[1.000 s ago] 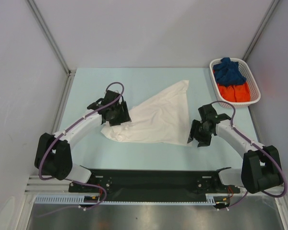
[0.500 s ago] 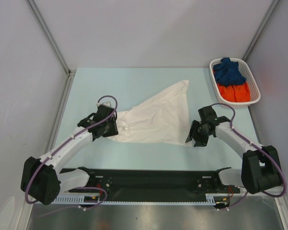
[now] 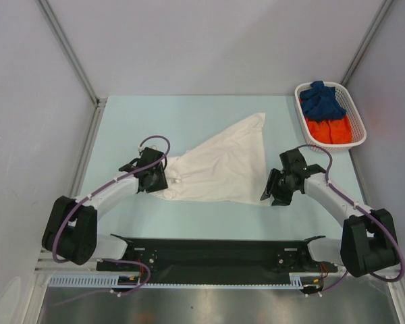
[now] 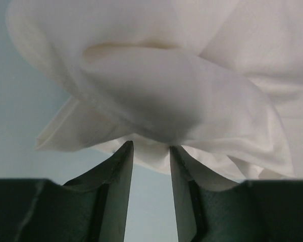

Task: Fold and stack the t-shirts
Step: Flatten the tshirt out

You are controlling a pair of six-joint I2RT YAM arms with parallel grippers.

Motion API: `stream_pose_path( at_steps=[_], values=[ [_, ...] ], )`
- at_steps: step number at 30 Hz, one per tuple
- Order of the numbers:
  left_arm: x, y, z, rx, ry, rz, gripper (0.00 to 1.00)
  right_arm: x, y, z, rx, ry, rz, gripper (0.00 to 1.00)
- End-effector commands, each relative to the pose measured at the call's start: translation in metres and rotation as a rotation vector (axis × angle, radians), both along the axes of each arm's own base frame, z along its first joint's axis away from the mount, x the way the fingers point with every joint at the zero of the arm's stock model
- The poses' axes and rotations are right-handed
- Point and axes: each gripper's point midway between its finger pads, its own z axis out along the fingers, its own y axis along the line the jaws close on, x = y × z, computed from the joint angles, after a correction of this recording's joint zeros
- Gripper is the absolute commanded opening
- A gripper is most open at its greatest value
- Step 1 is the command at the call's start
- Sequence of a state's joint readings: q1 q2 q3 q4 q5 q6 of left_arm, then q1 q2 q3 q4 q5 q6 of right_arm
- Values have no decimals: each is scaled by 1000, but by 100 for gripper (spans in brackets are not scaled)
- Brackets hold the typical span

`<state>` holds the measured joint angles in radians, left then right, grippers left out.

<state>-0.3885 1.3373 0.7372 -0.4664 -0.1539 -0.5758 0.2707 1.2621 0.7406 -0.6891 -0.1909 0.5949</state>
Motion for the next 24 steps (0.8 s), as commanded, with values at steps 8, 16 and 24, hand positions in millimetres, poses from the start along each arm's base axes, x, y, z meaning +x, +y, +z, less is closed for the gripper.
stream_pose_path(
  at_steps=[8,16,24],
  values=[
    [35,-6,16,-34,-96,20,39,2,-1,9,4,-39,10,53],
    [45,-10,11,-25,-82,9,34,6,1,8,13,-37,16,53],
    [44,-14,10,-45,-75,4,13,2,0,0,4,-12,16,53]
  ],
)
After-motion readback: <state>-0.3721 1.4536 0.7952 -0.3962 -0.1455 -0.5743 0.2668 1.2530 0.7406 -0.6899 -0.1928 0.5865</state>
